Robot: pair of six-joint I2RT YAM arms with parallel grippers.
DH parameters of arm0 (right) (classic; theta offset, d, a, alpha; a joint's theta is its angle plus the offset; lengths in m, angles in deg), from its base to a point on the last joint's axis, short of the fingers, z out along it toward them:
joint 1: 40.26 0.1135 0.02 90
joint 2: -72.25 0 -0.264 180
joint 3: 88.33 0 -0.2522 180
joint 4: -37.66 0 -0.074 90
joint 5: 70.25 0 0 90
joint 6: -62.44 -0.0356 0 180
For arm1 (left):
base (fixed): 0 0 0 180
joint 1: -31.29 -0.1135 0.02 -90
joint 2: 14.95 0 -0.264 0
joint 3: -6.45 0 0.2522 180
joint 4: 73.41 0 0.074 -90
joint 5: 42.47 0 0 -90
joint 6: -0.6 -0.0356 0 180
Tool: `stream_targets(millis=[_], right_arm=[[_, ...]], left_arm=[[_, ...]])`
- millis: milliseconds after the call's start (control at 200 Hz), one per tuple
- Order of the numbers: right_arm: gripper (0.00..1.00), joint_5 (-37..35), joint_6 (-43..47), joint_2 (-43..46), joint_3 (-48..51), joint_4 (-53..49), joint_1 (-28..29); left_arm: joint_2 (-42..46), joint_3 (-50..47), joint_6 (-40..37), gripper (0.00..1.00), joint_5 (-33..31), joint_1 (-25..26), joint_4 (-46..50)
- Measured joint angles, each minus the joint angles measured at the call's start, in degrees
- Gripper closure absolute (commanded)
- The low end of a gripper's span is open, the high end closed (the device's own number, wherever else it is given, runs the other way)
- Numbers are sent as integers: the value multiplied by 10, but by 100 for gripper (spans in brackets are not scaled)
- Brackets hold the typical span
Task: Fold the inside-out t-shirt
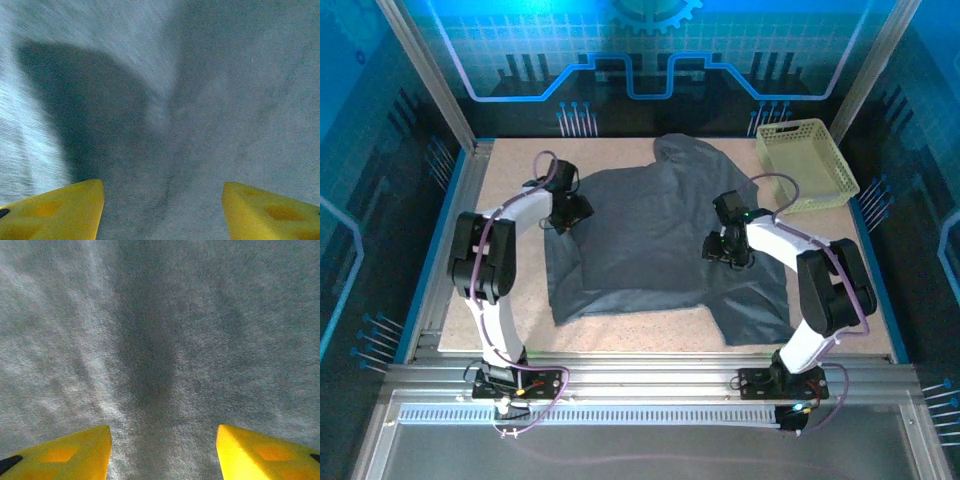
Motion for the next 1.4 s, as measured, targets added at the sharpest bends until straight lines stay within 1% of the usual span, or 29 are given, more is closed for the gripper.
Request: stream_targets(millis=[140, 235, 400, 505, 570, 605, 680, 820, 895, 975, 1080, 1120, 1270, 1306, 1401], right_arm=[[41, 4, -14, 5, 32, 7, 0], [40, -1, -30, 31, 68, 6, 2], [40, -16, -63, 113, 129, -15, 2], [39, -25, -78, 148, 148, -32, 3], [39, -33, -82, 160, 148, -39, 6], [39, -38, -82, 163, 145, -43, 9], [40, -49, -82, 164, 128, -54, 18], [39, -78, -82, 159, 64, -69, 50], [39, -91, -82, 155, 35, -68, 68], [39, -98, -82, 152, 27, -68, 82], [38, -104, -82, 148, 30, -70, 86], [38, -104, -82, 148, 35, -71, 86], [38, -104, -83, 150, 59, -73, 86], [38, -104, -84, 152, 63, -74, 86], [38, -104, -84, 160, 69, -77, 86]], left_arm=[[-12, -19, 0, 36, 9, 31, -4], [-6, -39, 0, 36, 10, 52, -18], [33, -99, 2, 36, 27, 107, -61], [65, -134, 2, 34, 46, 145, -62], [85, -144, 2, 33, 52, 153, -43], [97, -144, 2, 32, 50, 149, -32], [121, -135, 2, 30, 40, 118, -12], [120, -71, 2, 27, -6, 25, 19], [106, -41, 3, 26, -27, -10, 27], [86, -22, 3, 25, -47, -28, 36], [53, -7, 4, 25, -61, -37, 50], [37, 1, 4, 28, -61, -38, 54], [-17, 23, 3, 42, -50, -40, 55], [-24, 24, 3, 48, -46, -40, 55], [-30, 24, 4, 68, -39, -40, 55]])
